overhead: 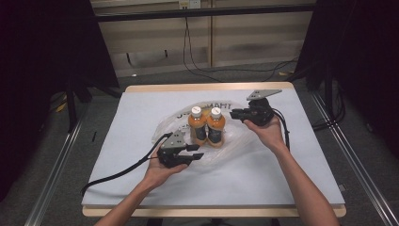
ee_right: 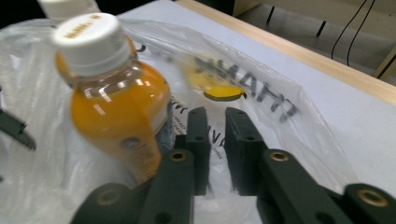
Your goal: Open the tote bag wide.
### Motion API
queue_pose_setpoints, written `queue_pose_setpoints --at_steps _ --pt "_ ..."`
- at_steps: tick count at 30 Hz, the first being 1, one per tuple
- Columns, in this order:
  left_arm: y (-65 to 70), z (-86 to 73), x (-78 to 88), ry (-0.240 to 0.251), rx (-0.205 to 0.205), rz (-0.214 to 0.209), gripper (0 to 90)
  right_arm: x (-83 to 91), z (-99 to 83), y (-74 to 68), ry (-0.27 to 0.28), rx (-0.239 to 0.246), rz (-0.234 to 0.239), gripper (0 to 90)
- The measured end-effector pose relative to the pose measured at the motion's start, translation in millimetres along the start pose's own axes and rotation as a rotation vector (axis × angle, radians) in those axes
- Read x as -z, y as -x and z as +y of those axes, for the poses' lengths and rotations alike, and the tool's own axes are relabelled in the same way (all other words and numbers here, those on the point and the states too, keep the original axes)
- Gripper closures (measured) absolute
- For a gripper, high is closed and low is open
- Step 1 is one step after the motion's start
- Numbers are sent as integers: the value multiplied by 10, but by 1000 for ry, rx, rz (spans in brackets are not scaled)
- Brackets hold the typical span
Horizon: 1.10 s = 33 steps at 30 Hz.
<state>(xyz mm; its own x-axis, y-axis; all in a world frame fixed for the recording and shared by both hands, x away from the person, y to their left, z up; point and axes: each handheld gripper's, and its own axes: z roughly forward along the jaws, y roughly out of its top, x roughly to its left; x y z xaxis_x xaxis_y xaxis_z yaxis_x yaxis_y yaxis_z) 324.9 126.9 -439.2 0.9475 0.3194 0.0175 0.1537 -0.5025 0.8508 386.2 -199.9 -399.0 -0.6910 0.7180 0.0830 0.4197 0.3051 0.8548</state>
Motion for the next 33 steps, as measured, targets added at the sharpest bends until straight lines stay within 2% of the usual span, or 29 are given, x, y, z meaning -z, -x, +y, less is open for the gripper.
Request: queue_pose_setpoints --at_steps 1,2,3,5,6,7,8,10,12,13,14,16,20,22,24,25,26,27,31,33 --pt "0 0 0 0 0 0 565 0 0 0 0 0 0 777" --pt "0 -9 55 6 9 14 516 91 -35 -28 20 5 -9 679" --pt "0 -9 55 6 9 14 482 91 -35 -28 20 5 -9 679" --pt "-10 -14 118 30 20 36 457 178 -69 -60 40 7 -23 558" --pt "-26 -15 153 46 26 34 404 219 -86 -79 46 10 -30 506" --pt "-43 -13 191 52 24 34 404 260 -105 -94 57 12 -25 460" --pt "-67 1 273 62 30 59 331 339 -144 -130 75 9 -36 370" --pt "-81 6 314 77 38 59 310 374 -166 -140 76 10 -35 344" --pt "-89 14 391 95 46 81 269 439 -212 -151 77 3 -49 253" --pt "-100 14 430 92 39 92 252 467 -234 -152 79 -5 -57 226" --pt "-107 8 461 98 48 92 235 500 -257 -153 80 -14 -61 214" --pt "-117 -32 559 81 55 131 182 608 -322 -160 96 -22 -85 160" --pt "-113 -96 658 69 55 156 148 713 -389 -178 104 -23 -102 134" --pt "-112 -141 729 79 65 175 140 780 -447 -193 105 -29 -107 131" --pt "-127 -202 823 86 83 206 109 871 -539 -215 105 -26 -138 128" --pt "-127 -202 823 86 83 206 101 871 -539 -215 105 -26 -138 128" --pt "-128 -217 846 83 90 216 101 916 -580 -229 120 -19 -164 131" --pt "-130 -241 875 92 102 230 98 944 -603 -236 127 -19 -171 130" --pt "-142 -333 1004 96 127 257 98 1069 -731 -259 127 -56 -163 128" --pt "-137 -398 1067 89 131 270 98 1128 -803 -274 116 -61 -174 127"
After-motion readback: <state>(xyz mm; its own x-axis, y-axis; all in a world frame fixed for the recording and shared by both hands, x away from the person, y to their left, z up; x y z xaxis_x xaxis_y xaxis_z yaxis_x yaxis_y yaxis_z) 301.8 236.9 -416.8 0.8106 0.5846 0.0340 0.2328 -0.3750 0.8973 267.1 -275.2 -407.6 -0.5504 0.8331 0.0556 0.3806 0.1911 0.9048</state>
